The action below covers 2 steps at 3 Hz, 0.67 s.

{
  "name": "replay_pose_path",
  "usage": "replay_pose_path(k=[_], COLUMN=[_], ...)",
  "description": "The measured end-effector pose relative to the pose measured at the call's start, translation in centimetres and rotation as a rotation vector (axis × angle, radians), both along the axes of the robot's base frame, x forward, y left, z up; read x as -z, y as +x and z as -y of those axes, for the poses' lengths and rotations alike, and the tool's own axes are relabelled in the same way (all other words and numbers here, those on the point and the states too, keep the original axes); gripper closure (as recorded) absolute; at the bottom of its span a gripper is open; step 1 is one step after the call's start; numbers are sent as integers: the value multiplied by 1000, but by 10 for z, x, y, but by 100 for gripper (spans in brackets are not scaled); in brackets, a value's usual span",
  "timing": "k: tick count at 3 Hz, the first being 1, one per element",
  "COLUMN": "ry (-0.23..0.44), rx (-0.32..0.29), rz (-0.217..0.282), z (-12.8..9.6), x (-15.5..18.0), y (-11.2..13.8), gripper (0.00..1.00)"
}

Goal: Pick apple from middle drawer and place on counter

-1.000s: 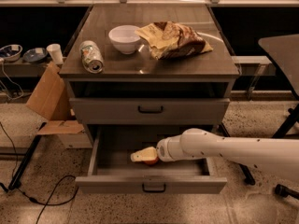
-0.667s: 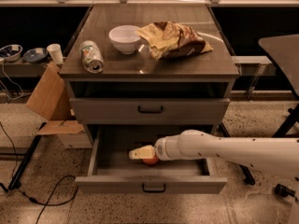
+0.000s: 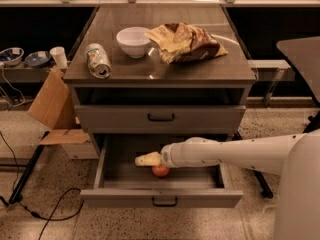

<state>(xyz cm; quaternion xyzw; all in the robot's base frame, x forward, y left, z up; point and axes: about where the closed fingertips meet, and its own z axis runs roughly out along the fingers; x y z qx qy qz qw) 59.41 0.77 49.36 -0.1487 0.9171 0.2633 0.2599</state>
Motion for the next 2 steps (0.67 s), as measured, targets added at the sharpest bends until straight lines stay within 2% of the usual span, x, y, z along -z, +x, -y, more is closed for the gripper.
replay_pose_path(k=[2], ry=[-63], rx=[61], rz=[-46], z=[-4], x=[36], y=[13], gripper=[0])
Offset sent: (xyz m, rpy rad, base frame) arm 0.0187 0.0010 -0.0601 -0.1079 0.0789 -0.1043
